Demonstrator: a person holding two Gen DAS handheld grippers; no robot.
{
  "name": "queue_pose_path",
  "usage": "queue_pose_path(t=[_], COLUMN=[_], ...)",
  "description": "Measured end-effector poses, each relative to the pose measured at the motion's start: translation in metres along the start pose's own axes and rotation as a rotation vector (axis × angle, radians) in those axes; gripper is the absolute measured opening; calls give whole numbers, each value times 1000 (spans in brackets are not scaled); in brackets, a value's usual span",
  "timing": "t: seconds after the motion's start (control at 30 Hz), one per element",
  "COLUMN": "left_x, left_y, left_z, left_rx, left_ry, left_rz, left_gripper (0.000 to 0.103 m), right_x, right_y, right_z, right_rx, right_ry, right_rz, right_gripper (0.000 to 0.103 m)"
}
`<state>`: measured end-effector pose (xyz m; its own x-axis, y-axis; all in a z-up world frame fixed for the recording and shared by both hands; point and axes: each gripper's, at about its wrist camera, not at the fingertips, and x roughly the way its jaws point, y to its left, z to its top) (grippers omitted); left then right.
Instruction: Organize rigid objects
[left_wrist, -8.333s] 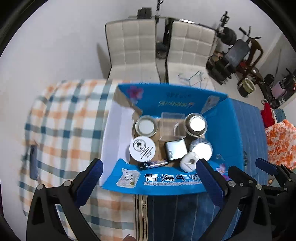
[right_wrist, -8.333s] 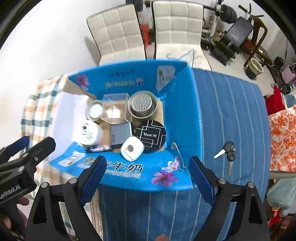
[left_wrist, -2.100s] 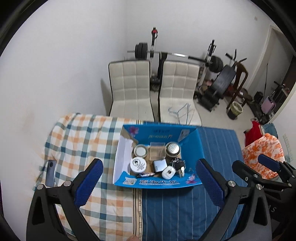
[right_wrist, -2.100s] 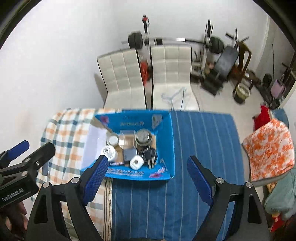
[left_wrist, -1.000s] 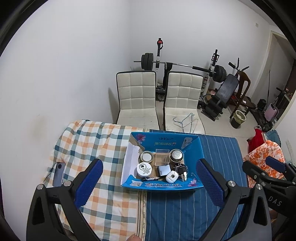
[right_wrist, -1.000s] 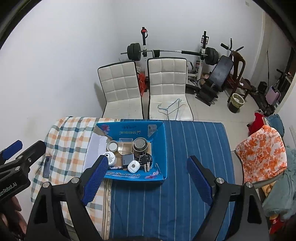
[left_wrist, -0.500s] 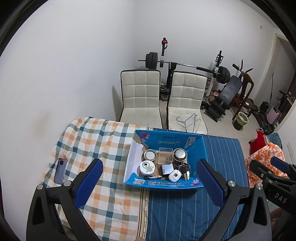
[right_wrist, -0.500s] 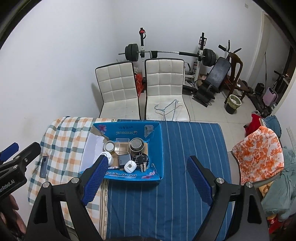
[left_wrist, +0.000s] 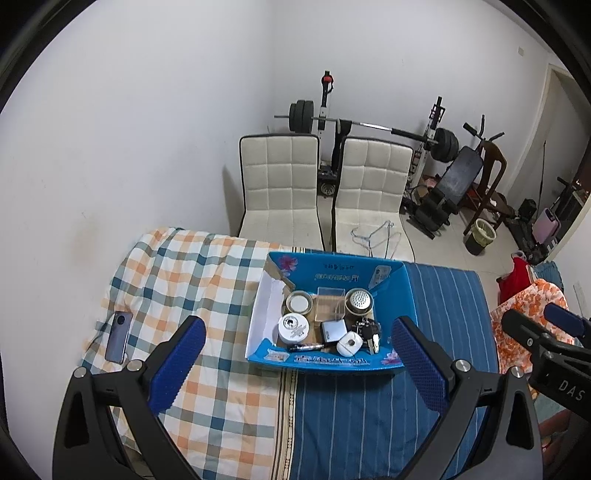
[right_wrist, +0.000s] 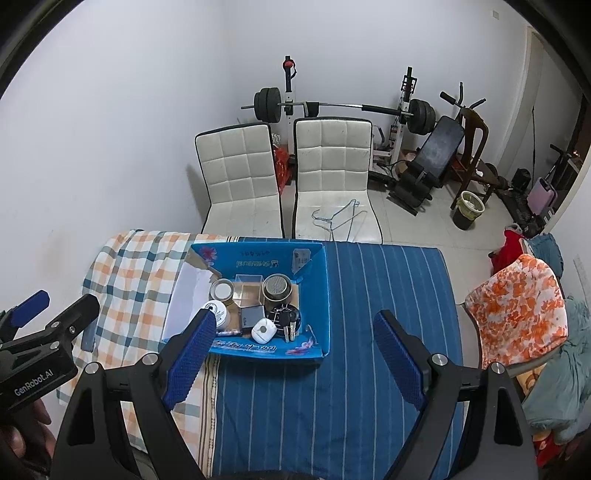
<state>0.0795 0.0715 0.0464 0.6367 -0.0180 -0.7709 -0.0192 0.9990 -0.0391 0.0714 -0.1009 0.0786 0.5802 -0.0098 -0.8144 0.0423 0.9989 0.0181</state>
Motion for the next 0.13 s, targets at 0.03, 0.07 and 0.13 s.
queue_pose_path(t=[0.03,0.07,0.13], left_x=[-1,-1,-1], left_y=[0,-2,-3], left_z=[0,1,1], left_rx=[2,5,1], left_ry=[-8,-7,-5], left_rz=[-2,-4,5], left_gripper=[103,103,103], right_x=[0,1,1], right_y=[0,0,-1], right_z=[0,-1,-1], right_rx=[1,2,3], right_ry=[2,3,0], right_rz=[1,1,1], right_gripper=[89,89,89])
